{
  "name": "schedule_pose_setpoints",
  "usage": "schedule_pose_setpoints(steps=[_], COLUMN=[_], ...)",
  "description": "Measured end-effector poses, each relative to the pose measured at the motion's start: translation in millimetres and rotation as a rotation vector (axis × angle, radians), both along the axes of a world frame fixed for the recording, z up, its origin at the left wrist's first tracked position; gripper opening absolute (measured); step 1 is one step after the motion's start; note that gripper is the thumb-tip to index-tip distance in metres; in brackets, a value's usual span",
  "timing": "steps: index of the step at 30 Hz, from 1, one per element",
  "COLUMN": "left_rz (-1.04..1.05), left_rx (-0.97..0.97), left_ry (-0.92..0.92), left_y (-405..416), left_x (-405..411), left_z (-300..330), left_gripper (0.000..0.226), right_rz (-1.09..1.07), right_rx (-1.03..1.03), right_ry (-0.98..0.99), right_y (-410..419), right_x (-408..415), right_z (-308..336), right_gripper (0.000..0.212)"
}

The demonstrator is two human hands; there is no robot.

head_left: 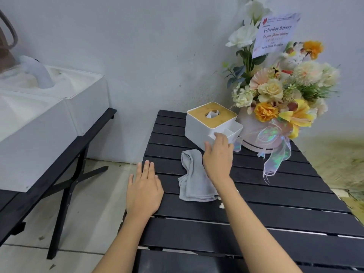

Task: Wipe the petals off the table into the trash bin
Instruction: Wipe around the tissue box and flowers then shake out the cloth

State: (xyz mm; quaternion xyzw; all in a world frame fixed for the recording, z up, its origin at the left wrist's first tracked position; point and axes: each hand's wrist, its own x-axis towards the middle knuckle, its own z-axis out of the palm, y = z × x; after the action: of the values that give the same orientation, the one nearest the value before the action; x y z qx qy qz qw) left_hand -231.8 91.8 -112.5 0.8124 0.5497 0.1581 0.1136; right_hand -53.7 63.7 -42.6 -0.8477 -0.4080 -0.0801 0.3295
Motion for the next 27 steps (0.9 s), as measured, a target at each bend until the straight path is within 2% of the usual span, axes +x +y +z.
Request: schedule_pose_setpoints(steps=[2, 4, 7, 11, 16, 18, 20, 22, 24, 27], left_rz=[0.001, 0.005, 0.020, 0.024, 0.011, 0.008, 0.006, 0.005, 0.015, 0.017], left_rx=[0.005, 0.027, 0.053, 0.079, 0.080, 0.080, 0.079, 0.073, 0.071, 0.068], left_ry=[-0.003, 0.008, 0.017, 0.021, -0.002, 0.001, 0.001, 0.007, 0.011, 0.032], left_y=[-0.4, -0.7, -1.0, 0.7, 2.0, 3.2, 3.6, 3.5, 4.2, 4.4], left_x=[0.0, -0.4, 0.9, 2.5, 2.7, 3.0, 3.5, 3.2, 3.1, 3.0], left_z=[-0.1, -0.7, -4.2, -9.5, -8.6, -7.5, -6.8, -7.3, -7.6, -6.9], left_gripper=[0.052, 0.057, 0.064, 0.073, 0.081, 0.082, 0.081, 0.081, 0.079, 0.071], right_rz=[-0.006, 0.007, 0.086, 0.099, 0.115, 0.219, 0.352, 0.430, 0.403, 0.259], right_rx=[-0.211, -0.296, -0.156, 0.023, -0.075, -0.053, -0.010, 0.019, -0.018, -0.346], right_ry=[0.014, 0.033, 0.091, 0.164, 0.272, 0.398, 0.552, 0.604, 0.491, 0.133], right_y=[9.0, 17.0, 32.0, 71.1, 112.5, 117.1, 114.9, 102.2, 75.5, 14.7], right_x=[14.3, 22.7, 19.4, -3.7, -22.2, -31.1, -38.8, -43.3, -44.5, -47.6], right_z=[0.7, -3.5, 4.1, 34.7, 23.5, 12.0, 10.4, 14.9, 12.8, -13.0], right_gripper=[0.047, 0.040, 0.022, 0.029, 0.021, 0.029, 0.046, 0.058, 0.062, 0.060])
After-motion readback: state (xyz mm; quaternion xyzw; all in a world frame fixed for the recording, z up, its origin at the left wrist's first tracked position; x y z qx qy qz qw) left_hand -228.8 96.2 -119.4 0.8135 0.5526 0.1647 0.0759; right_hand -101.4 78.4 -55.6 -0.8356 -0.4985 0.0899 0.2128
